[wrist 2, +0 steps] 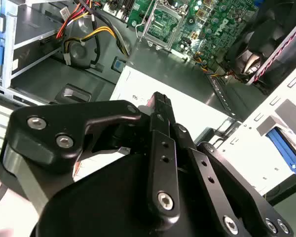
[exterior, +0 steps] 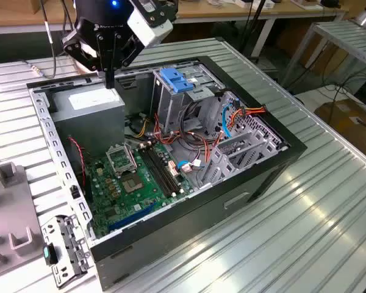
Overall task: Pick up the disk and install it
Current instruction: 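Reach for the disk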
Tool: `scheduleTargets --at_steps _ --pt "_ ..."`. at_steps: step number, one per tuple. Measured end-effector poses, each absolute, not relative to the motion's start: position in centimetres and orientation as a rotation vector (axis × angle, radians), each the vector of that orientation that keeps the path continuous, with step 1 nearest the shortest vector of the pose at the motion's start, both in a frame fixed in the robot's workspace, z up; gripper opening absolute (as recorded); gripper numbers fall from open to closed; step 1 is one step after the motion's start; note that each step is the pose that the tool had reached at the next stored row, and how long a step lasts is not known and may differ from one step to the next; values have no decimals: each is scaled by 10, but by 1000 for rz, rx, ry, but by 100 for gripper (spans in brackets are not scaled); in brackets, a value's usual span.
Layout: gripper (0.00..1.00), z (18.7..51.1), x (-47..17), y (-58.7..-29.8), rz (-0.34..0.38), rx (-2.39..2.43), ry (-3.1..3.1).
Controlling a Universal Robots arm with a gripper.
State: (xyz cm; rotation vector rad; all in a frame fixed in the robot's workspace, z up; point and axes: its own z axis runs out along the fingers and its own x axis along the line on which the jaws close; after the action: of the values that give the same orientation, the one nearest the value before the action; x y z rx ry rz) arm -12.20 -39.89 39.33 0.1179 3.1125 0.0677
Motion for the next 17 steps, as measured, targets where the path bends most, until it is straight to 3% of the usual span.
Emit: scheduleTargets --at_steps 17 --pt "11 393 -132 -399 68 118 3113"
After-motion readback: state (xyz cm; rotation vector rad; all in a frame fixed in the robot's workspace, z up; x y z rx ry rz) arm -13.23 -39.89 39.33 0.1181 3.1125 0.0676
